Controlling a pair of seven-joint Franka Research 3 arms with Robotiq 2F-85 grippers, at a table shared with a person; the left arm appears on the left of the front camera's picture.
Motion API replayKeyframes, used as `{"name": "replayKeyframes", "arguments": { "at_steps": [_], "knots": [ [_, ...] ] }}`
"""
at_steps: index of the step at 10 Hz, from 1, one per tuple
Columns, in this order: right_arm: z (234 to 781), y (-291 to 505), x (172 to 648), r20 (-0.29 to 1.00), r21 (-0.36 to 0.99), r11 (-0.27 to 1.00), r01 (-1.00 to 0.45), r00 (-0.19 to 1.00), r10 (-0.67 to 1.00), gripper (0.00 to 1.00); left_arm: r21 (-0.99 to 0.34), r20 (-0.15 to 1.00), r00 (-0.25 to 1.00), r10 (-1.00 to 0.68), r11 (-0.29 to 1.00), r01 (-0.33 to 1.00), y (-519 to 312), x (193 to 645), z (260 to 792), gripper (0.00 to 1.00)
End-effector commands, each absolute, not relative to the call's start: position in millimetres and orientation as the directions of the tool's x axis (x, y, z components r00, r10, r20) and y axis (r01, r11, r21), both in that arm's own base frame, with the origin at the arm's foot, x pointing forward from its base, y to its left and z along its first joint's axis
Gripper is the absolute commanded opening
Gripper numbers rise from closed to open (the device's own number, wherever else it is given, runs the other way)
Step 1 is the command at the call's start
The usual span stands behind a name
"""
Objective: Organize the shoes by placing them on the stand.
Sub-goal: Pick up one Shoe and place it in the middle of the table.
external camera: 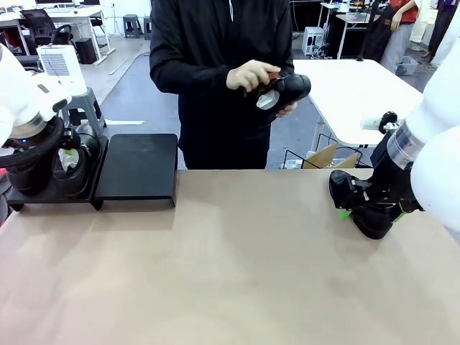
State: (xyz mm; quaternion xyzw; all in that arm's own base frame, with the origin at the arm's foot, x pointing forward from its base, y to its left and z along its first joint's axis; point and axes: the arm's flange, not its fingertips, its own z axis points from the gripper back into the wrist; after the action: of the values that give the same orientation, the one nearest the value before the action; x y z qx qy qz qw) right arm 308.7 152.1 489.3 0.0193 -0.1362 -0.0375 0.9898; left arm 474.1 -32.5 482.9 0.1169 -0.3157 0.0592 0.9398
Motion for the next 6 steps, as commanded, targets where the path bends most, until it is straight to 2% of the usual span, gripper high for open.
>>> {"name": "replayKeyframes", "arguments": {
  "at_steps": [1, 2, 3, 4, 5, 6],
  "knots": [
    [490, 152, 309, 0.266, 0.059, 0.996, 0.063, 0.961, -0.077, 1.00, 0.197, 0.618, 0.786, 0.023, 0.963, -0.183, -32, 475, 484, 0.96],
    [490, 152, 309, 0.266, 0.059, 0.996, 0.063, 0.961, -0.077, 1.00, 0.182, 0.607, 0.794, 0.037, 0.966, -0.185, -32, 474, 483, 0.96],
    [490, 152, 309, 0.266, 0.059, 0.996, 0.063, 0.961, -0.077, 1.00, 0.143, 0.620, 0.784, -0.006, 0.984, -0.105, -76, 456, 502, 0.96],
    [490, 152, 309, 0.266, 0.059, 0.996, 0.063, 0.961, -0.077, 1.00, 0.042, 0.554, 0.832, 0.035, 0.997, -0.070, -108, 434, 521, 0.96],
    [490, 152, 309, 0.266, 0.059, 0.996, 0.063, 0.961, -0.077, 1.00, -0.104, 0.369, 0.926, 0.082, 0.994, -0.046, -135, 410, 529, 0.96],
    [490, 152, 309, 0.266, 0.059, 0.996, 0.063, 0.961, -0.077, 1.00, -0.183, 0.301, 0.952, 0.052, 0.983, 0.004, -153, 397, 539, 0.96]
  ]
}}
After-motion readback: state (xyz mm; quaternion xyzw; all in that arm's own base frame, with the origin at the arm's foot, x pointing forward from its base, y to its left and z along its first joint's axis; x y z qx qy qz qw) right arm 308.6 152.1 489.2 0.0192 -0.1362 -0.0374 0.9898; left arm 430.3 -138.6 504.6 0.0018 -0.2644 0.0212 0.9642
